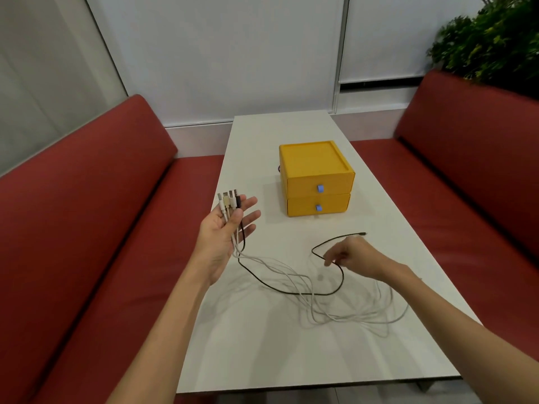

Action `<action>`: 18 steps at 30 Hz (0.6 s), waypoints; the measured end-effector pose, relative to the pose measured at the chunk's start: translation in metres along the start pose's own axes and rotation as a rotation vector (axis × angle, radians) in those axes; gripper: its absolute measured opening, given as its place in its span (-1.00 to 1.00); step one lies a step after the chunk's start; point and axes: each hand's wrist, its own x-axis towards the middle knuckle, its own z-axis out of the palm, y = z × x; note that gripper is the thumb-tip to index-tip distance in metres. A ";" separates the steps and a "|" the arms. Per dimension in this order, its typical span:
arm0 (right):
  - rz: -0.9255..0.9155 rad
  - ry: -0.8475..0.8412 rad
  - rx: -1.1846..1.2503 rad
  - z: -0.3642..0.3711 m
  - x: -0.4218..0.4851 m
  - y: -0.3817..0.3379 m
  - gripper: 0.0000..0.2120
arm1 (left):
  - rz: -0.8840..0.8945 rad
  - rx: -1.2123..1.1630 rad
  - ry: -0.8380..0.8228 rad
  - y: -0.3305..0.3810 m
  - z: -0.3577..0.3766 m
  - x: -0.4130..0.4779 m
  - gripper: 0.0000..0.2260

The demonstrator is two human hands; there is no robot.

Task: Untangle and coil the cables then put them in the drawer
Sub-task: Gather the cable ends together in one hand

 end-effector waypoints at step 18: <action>0.050 0.241 0.229 -0.044 0.000 -0.029 -0.77 | -0.013 0.072 -0.074 -0.002 0.015 0.001 -0.80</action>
